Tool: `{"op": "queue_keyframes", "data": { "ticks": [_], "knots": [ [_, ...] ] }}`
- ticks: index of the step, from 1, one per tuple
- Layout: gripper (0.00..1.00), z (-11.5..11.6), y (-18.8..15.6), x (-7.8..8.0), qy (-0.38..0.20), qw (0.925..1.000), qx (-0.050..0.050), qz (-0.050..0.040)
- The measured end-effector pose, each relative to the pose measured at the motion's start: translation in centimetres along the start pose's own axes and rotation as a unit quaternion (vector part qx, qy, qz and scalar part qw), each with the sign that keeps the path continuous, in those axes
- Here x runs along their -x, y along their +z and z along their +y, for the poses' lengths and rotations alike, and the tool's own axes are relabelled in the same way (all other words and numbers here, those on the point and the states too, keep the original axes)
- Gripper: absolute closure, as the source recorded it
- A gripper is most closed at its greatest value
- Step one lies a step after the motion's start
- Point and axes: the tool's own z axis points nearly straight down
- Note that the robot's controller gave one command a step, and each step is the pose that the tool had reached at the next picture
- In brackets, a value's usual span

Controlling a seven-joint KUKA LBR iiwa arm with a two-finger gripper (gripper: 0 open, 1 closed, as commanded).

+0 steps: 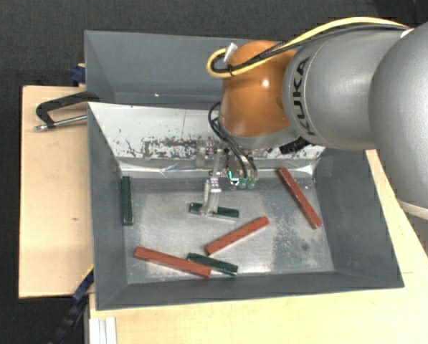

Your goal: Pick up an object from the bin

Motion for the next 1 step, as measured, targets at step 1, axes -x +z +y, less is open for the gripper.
{"op": "queue_keyframes", "data": {
  "ticks": [1],
  "knots": [
    [0.00, -0.03, -0.48, 0.21, 0.001, 1.0000, 0.001, -0.0042]
  ]
}}
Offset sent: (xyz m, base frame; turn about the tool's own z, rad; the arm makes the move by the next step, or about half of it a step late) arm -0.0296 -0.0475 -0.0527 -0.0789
